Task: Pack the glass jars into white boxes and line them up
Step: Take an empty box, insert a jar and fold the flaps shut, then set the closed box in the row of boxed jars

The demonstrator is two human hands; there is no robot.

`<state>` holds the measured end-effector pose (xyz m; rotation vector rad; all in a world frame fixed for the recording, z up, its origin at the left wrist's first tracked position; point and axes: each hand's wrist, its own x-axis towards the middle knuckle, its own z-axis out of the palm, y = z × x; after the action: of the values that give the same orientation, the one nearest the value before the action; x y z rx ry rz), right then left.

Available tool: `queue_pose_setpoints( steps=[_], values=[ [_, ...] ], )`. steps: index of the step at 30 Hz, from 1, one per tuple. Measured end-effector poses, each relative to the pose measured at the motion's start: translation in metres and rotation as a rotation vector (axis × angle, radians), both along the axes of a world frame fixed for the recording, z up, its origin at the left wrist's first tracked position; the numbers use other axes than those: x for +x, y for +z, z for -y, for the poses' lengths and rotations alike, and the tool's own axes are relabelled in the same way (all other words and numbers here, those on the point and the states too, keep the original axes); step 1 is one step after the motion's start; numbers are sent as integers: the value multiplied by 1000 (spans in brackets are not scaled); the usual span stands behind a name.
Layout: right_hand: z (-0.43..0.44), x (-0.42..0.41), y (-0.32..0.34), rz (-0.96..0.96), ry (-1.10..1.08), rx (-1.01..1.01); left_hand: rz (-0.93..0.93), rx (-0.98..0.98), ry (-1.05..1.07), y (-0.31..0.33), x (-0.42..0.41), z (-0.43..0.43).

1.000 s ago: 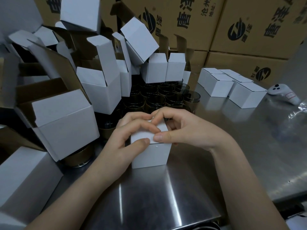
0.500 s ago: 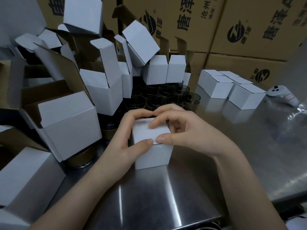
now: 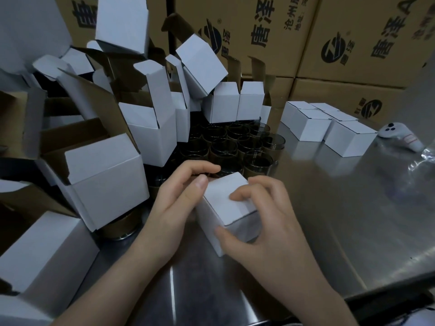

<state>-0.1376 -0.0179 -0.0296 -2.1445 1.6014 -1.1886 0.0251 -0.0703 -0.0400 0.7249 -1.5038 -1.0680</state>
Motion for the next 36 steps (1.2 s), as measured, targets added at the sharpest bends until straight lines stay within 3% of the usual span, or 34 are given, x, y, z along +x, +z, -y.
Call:
queue_pose_setpoints(
  steps=[7, 13, 20, 28, 36],
  values=[
    [1, -54, 23, 247, 6, 65, 78, -32, -1, -3, -5, 4],
    [43, -114, 41, 352, -303, -64, 178, -38, -47, -6, -9, 3],
    [144, -164, 41, 218, -618, -66, 290, 12, -70, -5, -11, 1],
    [201, -196, 9, 76, -655, -45, 414, 49, -49, -5, -12, 1],
    [210, -208, 7, -64, -677, -22, 399, 70, -51, -3, -15, 1]
  ],
)
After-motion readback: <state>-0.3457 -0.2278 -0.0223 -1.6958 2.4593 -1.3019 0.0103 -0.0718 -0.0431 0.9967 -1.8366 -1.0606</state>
